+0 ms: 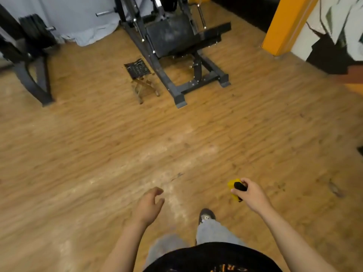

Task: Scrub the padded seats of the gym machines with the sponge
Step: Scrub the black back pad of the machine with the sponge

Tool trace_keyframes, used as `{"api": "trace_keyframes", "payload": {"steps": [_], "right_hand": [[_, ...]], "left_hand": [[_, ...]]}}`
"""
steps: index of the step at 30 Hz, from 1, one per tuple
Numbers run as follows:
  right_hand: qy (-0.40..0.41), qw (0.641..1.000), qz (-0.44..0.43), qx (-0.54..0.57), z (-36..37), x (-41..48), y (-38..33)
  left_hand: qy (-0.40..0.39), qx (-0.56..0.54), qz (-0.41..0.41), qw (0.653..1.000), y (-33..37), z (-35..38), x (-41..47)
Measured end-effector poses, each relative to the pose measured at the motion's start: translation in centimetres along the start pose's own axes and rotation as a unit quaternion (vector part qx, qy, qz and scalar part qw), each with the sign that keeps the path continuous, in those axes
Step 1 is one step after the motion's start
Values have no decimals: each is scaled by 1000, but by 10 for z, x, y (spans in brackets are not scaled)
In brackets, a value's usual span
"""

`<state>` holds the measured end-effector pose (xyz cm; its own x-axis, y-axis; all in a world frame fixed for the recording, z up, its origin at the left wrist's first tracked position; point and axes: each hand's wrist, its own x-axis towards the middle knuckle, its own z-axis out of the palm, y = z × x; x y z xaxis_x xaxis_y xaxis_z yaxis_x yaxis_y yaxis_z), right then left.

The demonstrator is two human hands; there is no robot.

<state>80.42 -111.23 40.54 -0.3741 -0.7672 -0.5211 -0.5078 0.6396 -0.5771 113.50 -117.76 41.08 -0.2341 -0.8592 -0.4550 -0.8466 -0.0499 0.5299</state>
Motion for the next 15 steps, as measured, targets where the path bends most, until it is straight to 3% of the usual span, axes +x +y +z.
{"api": "trace_keyframes", "payload": {"steps": [6, 12, 15], "right_hand": [[5, 1000, -25, -13, -46, 134, -105], [-33, 999, -15, -8, -24, 256, -190], [-47, 999, 1, -12, -23, 319, -246]], "left_hand": [[78, -48, -33, 995, 37, -75, 137], [-3, -32, -46, 998, 32, -121, 274], [-17, -15, -40, 999, 25, -182, 361]]}}
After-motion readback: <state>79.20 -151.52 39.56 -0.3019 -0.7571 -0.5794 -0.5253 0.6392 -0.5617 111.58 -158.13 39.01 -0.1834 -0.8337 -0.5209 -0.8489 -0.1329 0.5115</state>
